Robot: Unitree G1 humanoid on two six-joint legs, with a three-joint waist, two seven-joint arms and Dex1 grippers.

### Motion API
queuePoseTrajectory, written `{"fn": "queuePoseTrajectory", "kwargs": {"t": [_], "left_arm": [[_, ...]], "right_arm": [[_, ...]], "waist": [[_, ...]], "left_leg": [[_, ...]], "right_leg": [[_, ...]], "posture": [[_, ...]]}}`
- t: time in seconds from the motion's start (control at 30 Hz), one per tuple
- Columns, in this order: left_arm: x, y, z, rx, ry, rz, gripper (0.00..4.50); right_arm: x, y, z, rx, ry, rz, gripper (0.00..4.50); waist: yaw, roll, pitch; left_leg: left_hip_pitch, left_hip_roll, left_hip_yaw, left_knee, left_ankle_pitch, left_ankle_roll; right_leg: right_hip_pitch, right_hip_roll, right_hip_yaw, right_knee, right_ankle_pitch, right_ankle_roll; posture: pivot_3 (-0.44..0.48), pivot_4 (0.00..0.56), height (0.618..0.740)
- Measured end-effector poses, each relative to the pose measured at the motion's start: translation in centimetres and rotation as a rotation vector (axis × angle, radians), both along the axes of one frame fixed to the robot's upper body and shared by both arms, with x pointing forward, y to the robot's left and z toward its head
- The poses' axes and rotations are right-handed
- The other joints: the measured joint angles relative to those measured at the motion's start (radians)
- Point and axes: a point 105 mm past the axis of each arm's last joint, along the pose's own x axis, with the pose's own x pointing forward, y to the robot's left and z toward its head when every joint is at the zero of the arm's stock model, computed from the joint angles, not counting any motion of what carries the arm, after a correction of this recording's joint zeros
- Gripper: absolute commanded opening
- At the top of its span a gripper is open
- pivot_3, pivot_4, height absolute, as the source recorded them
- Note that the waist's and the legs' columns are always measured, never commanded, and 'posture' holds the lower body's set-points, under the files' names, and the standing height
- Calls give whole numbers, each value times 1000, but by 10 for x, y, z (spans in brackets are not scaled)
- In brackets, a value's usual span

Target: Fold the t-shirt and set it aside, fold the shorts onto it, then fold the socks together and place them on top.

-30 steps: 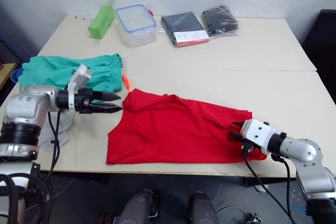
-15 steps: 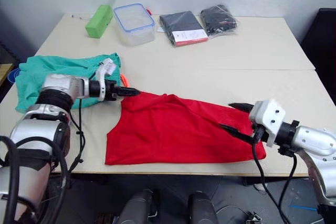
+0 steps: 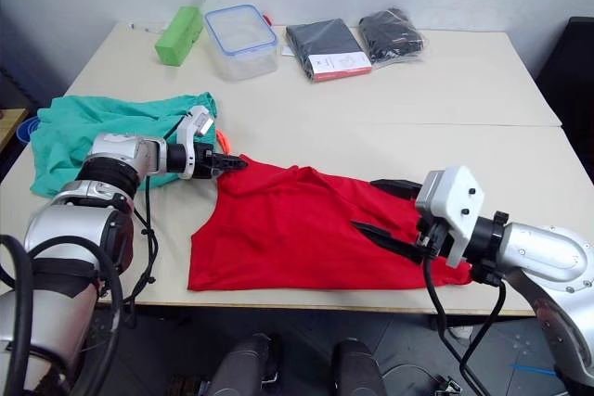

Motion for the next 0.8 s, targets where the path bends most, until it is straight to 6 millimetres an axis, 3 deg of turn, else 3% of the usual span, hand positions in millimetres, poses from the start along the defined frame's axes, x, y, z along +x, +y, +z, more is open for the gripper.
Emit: {"fn": "queuePoseTrajectory", "kwargs": {"t": [0.23,0.37,0.43,0.63,0.8], "left_arm": [[1,-9,28,-112,-184,-117,18],[-25,-4,48,-59,-355,-435,18],[-40,5,37,27,-360,-551,18],[-69,29,-28,341,-409,-746,18],[-63,17,-12,412,-651,-772,18]], "right_arm": [[-2,2,-1,0,8,11,3361],[-3,3,-4,-3,21,23,3361],[-4,3,-5,-9,27,29,3361],[1,-1,-12,-22,57,19,3361],[7,-3,-13,-27,63,19,3361]], "waist": [[0,0,0],[-6,0,0],[-7,1,0],[-2,0,0],[4,-1,-1]], "left_leg": [[0,0,0,0,0,0],[1,0,3,-2,0,0],[2,1,4,-2,0,0],[0,1,2,0,-1,2],[0,0,-1,1,-3,5]], "right_leg": [[0,0,-1,0,0,0],[-1,1,-5,0,0,0],[-1,2,-5,0,0,0],[0,0,3,-2,0,0],[3,-3,-1,-5,1,1]], "posture": [[0,150,740],[0,150,740],[0,150,740],[0,150,740],[0,150,740]]}}
